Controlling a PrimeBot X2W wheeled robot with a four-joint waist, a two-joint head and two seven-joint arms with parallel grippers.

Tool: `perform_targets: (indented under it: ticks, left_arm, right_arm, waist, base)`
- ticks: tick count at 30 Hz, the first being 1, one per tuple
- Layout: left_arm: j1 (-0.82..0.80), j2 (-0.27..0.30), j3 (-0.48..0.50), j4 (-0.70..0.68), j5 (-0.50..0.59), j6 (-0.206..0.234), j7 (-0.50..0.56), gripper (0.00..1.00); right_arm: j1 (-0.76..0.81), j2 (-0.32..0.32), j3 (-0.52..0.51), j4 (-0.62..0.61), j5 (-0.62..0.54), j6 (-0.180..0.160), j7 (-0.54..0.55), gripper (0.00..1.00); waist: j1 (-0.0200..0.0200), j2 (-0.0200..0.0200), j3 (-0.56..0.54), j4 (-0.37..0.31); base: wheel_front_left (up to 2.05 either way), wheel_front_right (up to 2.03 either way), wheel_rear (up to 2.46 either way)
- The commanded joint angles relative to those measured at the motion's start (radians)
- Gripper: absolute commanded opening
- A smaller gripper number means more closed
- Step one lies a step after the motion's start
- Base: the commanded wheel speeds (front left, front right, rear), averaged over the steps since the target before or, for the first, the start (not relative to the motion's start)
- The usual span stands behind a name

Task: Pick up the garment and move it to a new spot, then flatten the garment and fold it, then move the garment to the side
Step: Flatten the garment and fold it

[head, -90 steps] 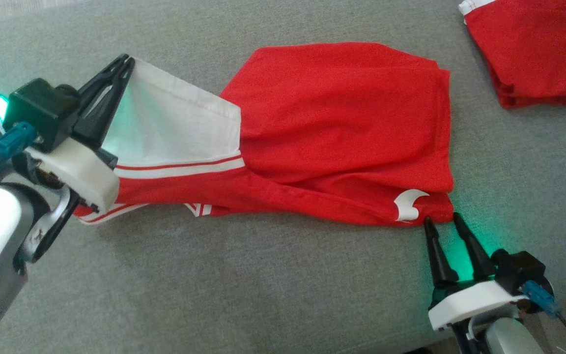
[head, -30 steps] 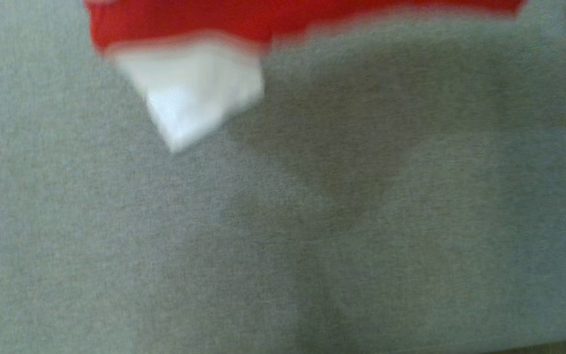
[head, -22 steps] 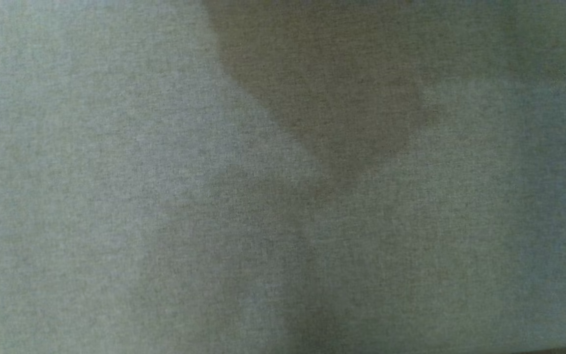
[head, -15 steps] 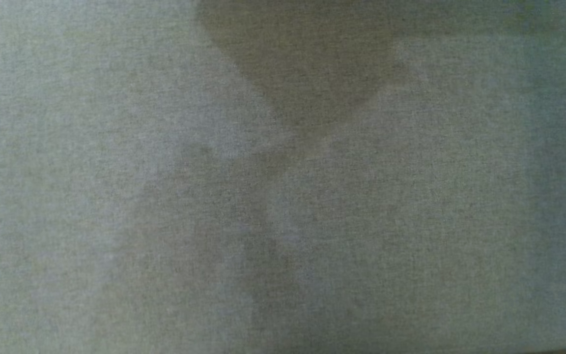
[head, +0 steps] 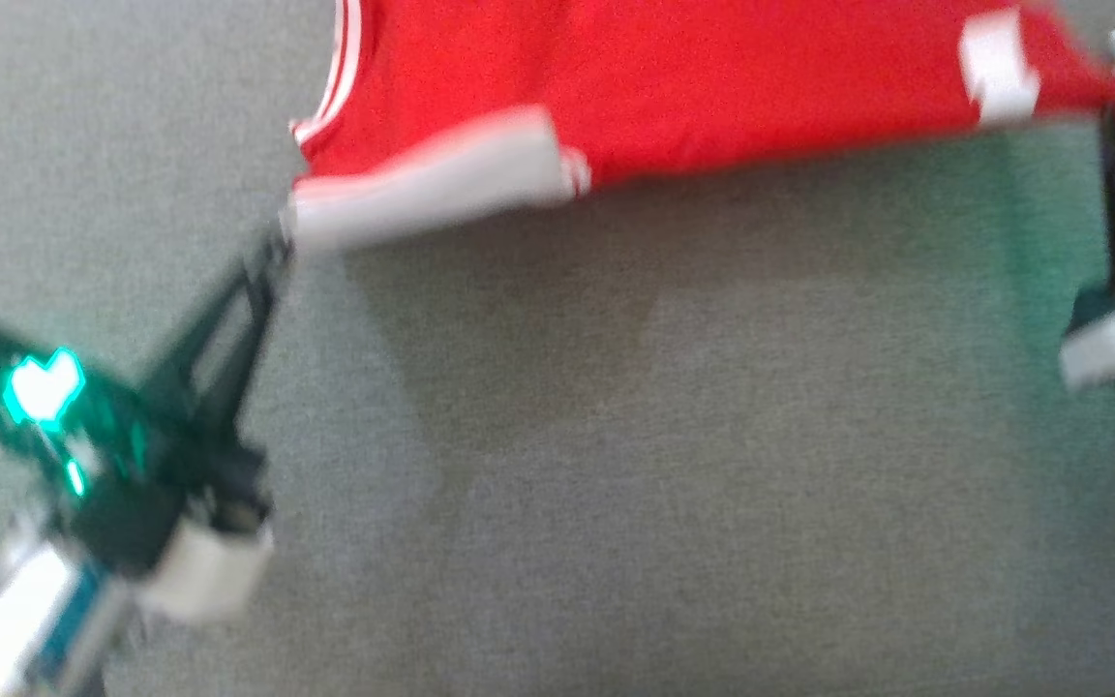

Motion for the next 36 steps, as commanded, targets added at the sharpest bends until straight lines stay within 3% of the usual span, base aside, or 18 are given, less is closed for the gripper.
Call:
perform_targets:
  ticks: [1,7,13,19,26,36]
  left_arm:
    - [0.012,0.048,0.045,-0.038,0.008,0.018,-0.001,0.0]
    - [0.242,0.021,0.029,-0.059,-0.015,0.05,-0.001,0.0]
    - [0.35,0.001,0.023,-0.088,-0.024,0.008,-0.001,0.0]
    - [0.395,0.0,0.04,-0.147,-0.033,-0.049,-0.001,0.0]
    - [0.283,0.011,0.129,-0.153,-0.012,-0.087,-0.001,0.0]
    - [-0.113,0.017,0.176,-0.008,0.056,-0.201,0.0,0.0]
  right_arm:
    - [0.045,-0.015,-0.002,-0.043,0.009,-0.001,-0.011,0.0]
    - [0.244,-0.008,-0.016,-0.117,0.004,-0.001,-0.011,0.0]
    - [0.367,-0.02,-0.009,-0.17,0.019,-0.001,-0.011,0.0]
    - [0.38,-0.029,-0.013,-0.18,0.024,-0.001,-0.004,0.0]
    - [0.324,-0.02,-0.006,-0.156,0.048,-0.001,0.012,0.0]
    - [0.107,-0.019,0.048,-0.083,0.071,-0.001,0.045,0.0]
  waist:
    - [0.0003,-0.0001,-0.028,-0.008]
    - [0.0003,-0.0001,-0.081,-0.026]
    - [0.0003,-0.0001,-0.097,-0.035]
    - [0.0003,-0.0001,-0.101,-0.042]
    - [0.0003,-0.0001,-0.075,-0.035]
    - [0.0003,-0.0001,0.039,-0.061]
  base:
    - [0.0,0.0,0.0]
    - [0.0,0.0,0.0]
    - [0.0,0.0,0.0]
    - [0.0,0.0,0.0]
    - [0.0,0.0,0.0]
    - [0.0,0.0,0.0]
